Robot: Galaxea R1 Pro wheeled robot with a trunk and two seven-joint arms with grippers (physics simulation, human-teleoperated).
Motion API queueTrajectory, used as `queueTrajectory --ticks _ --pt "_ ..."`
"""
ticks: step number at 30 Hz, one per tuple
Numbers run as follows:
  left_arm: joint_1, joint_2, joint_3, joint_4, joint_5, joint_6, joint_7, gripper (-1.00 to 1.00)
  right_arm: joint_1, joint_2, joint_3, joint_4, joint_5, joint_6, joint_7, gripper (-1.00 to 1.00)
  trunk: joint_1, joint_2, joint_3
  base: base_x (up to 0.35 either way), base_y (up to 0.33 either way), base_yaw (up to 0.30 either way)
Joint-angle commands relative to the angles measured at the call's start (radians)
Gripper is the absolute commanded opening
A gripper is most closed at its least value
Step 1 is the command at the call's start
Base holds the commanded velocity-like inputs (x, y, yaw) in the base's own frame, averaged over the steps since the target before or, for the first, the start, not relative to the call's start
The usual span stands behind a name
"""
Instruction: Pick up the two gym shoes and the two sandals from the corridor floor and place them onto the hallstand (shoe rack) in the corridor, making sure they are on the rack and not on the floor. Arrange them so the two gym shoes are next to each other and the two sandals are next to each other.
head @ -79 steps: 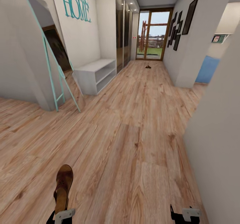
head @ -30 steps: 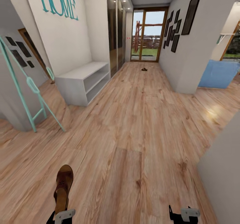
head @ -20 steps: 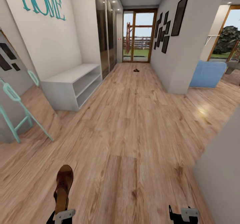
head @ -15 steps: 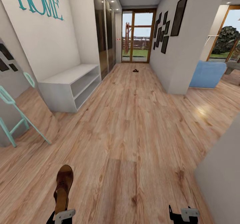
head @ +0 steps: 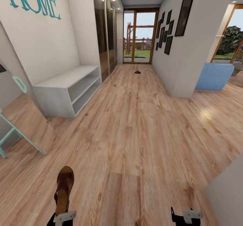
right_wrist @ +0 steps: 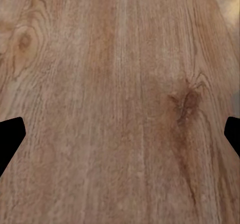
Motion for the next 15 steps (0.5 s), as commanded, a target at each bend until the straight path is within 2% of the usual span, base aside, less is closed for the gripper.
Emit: queueTrajectory --ticks 1,15 --pt "-0.001 0.000 0.001 0.000 -0.003 -0.002 0.002 -1.00 -0.001 0.000 0.003 0.001 0.004 -0.002 -0.005 1.00 0.000 0.000 -0.001 0.339 0.000 0.000" --pt "0.000 0.000 0.001 0.000 -0.003 -0.001 0.002 -1.00 -0.001 0.000 0.003 0.001 0.003 -0.002 -0.005 1.00 0.000 0.000 -0.001 0.339 0.000 0.000"
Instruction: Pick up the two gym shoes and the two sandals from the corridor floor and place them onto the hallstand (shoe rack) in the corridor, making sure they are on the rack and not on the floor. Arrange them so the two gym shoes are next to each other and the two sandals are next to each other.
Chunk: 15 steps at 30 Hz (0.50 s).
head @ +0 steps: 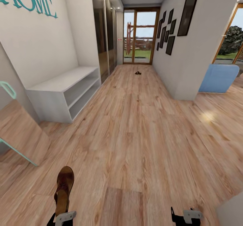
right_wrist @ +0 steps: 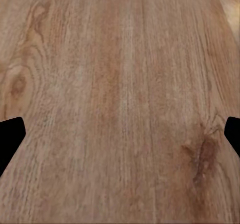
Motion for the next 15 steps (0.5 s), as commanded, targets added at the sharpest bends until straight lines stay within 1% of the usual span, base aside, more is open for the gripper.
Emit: queueTrajectory --ticks 1,15 --pt "0.000 0.000 0.001 0.000 -0.003 -0.002 0.002 -1.00 -0.001 0.000 0.002 0.001 0.003 -0.002 -0.006 1.00 0.000 0.000 -0.001 0.339 0.000 0.000" --pt "-0.001 -0.002 0.001 0.000 -0.004 -0.002 0.002 -1.00 -0.001 -0.002 0.001 -0.001 0.003 -0.002 -0.009 1.00 0.000 0.000 -0.001 0.339 0.000 0.000"
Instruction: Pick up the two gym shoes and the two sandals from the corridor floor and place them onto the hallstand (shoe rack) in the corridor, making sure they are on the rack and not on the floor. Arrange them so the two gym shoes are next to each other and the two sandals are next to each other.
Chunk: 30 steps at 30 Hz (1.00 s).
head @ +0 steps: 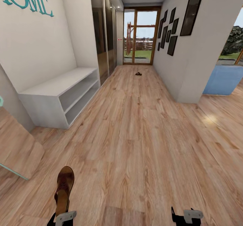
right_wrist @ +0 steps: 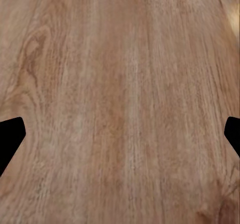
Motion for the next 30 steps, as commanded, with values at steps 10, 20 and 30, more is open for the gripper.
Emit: queueTrajectory --ticks 10,20,30 --pt "-0.001 0.001 0.002 0.000 -0.002 -0.002 0.002 -1.00 -0.001 0.000 0.003 0.001 0.005 -0.002 -0.006 1.00 0.000 0.000 0.001 0.339 0.000 0.000" --pt "-0.001 0.001 0.002 0.000 -0.002 -0.002 0.002 -1.00 -0.001 0.000 0.003 0.001 0.006 -0.001 -0.006 1.00 0.000 0.000 0.014 0.339 0.000 0.000" --pt "-0.001 0.001 0.002 0.000 -0.002 -0.002 0.002 -1.00 -0.001 0.002 0.004 0.001 0.006 0.000 -0.006 1.00 0.000 0.000 0.015 0.339 0.000 -0.010"
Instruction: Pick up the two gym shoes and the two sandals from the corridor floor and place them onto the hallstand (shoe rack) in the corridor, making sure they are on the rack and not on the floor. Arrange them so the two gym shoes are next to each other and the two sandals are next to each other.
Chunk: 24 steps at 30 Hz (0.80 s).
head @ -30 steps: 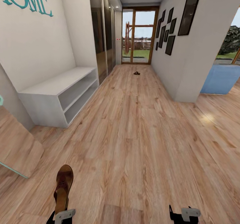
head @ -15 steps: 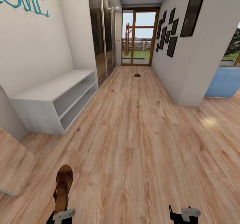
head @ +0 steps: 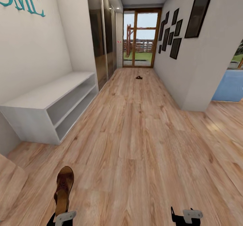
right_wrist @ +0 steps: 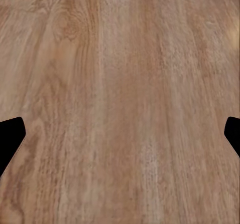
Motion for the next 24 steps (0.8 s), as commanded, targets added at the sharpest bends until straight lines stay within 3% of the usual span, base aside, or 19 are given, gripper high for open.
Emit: queueTrajectory --ticks 1,6,24 --pt "0.000 0.000 0.000 0.000 -0.003 -0.002 0.002 -1.00 -0.001 0.000 0.002 0.001 0.003 -0.002 -0.006 1.00 0.000 0.000 -0.001 0.339 0.000 -0.158" --pt "0.000 0.000 0.000 0.000 -0.003 -0.002 0.002 -1.00 -0.001 0.000 0.002 0.001 0.004 -0.002 -0.006 1.00 0.000 0.000 -0.001 0.339 0.000 -0.172" --pt "0.000 0.000 0.000 0.000 -0.004 -0.002 0.002 -1.00 -0.001 0.000 0.002 0.001 0.004 -0.002 -0.005 1.00 0.000 0.000 -0.001 0.339 0.000 -0.025"
